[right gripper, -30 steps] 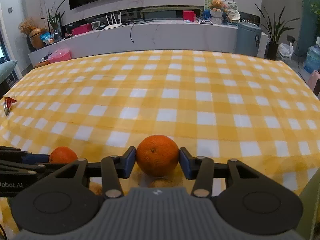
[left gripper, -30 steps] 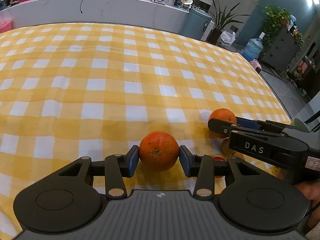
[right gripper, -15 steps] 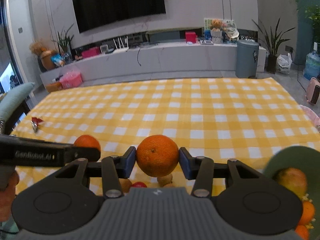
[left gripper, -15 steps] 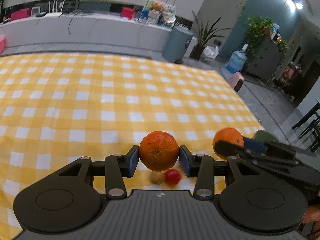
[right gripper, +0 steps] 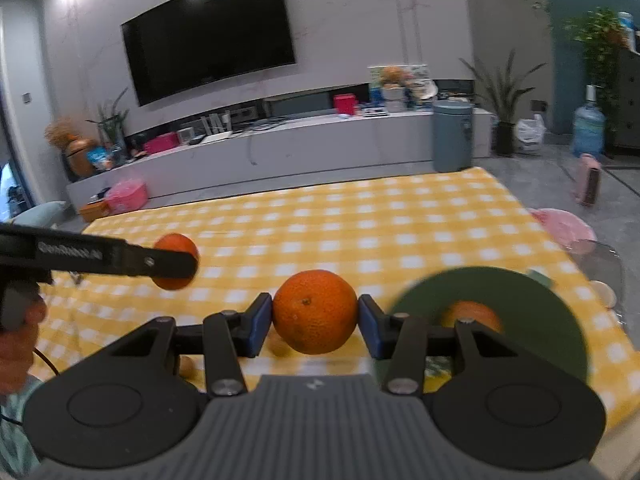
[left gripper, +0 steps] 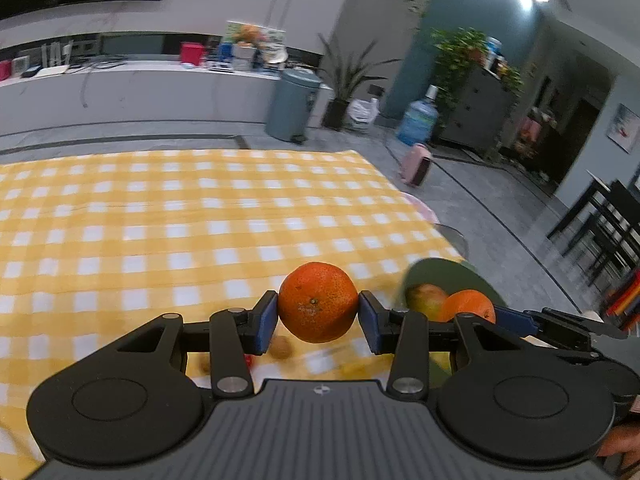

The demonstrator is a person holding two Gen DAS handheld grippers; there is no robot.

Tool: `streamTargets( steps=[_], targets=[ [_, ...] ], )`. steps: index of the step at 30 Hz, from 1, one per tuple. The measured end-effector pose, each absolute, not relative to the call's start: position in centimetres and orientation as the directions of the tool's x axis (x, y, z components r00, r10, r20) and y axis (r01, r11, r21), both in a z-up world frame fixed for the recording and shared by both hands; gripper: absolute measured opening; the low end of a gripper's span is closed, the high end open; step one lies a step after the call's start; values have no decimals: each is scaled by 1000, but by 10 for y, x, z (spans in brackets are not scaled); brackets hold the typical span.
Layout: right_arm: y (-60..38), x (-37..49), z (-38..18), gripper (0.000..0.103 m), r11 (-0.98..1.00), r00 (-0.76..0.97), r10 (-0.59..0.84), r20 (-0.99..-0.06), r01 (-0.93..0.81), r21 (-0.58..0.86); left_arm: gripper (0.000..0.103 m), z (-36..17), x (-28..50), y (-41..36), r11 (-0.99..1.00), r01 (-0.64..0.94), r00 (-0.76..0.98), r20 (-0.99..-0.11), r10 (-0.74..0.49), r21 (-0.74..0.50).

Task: Organize fruits
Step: 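Carry both oranges over the green colander and lower them in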

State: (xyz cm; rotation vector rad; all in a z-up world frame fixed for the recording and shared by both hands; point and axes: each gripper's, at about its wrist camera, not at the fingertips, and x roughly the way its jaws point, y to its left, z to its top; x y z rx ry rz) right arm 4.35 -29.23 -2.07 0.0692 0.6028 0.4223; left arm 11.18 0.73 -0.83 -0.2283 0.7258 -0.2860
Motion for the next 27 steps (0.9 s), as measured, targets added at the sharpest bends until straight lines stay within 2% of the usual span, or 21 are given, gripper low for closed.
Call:
streamTargets(
  steps=[15, 21, 27],
  targets=[
    [-390, 43, -23, 44, 978, 796, 206, -570, -152, 141, 49, -7, 148, -85, 872, 370, 587, -647, -487, -321],
    [-409, 57, -28, 44, 974, 788, 196, -584, -89, 206, 49, -16, 168, -118, 855, 415, 525, -685, -504, -311],
    [-407, 74, -41, 44, 974, 763, 202, -614, -94, 204, 49, -36, 186, -145, 850, 446, 457, -746, -484, -278]
  ],
)
